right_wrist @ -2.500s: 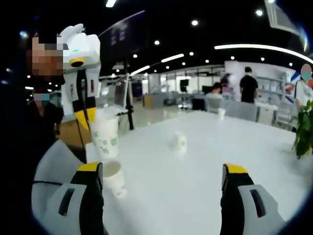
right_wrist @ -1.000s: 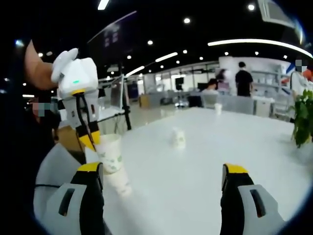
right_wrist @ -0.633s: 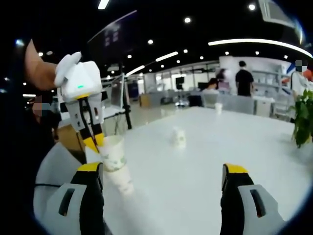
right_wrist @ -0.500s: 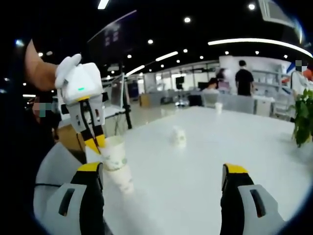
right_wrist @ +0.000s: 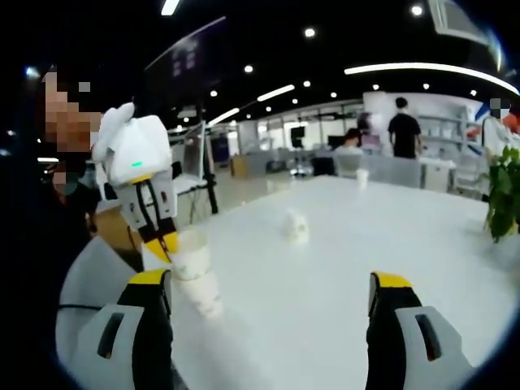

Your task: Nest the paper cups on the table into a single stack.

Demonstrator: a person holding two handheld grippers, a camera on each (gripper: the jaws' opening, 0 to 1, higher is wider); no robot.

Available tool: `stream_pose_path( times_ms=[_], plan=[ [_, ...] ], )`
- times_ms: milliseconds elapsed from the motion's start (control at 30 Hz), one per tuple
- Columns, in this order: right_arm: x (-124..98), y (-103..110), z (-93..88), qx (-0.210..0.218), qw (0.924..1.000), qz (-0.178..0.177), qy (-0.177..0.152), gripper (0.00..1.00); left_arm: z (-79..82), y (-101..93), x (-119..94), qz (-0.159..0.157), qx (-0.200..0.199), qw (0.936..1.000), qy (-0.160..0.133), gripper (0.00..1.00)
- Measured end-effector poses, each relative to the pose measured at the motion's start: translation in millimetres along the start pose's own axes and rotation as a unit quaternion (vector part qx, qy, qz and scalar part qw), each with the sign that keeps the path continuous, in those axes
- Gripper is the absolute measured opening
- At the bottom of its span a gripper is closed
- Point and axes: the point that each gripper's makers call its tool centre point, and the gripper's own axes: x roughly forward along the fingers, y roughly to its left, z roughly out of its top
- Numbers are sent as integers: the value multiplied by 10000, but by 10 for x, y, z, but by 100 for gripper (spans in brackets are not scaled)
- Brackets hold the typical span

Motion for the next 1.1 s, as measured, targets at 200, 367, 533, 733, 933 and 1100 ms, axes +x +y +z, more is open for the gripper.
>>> stream_pose_path(
  times_ms=[200,367,533,733,933,1100],
  plan=[
    [-5,16,-27,3,10000,1,36,100,-14,-24,33,-16,78,10000,32,0],
    [-7,24,-35,0,10000,7,44,100,-5,-50,79,-42,76,10000,24,0],
    [-7,23,-31,7,10000,0,42,100,6,-69,126,-54,71,10000,18,0],
    [-12,23,-43,22,10000,-13,57,100,-2,-71,155,-73,63,10000,13,0],
    [-15,16,-59,43,10000,-23,62,100,13,-89,200,-147,51,9999,-20,1],
    [-24,-3,-63,57,10000,-45,56,100,29,-76,195,-169,21,9998,-88,1]
  ],
)
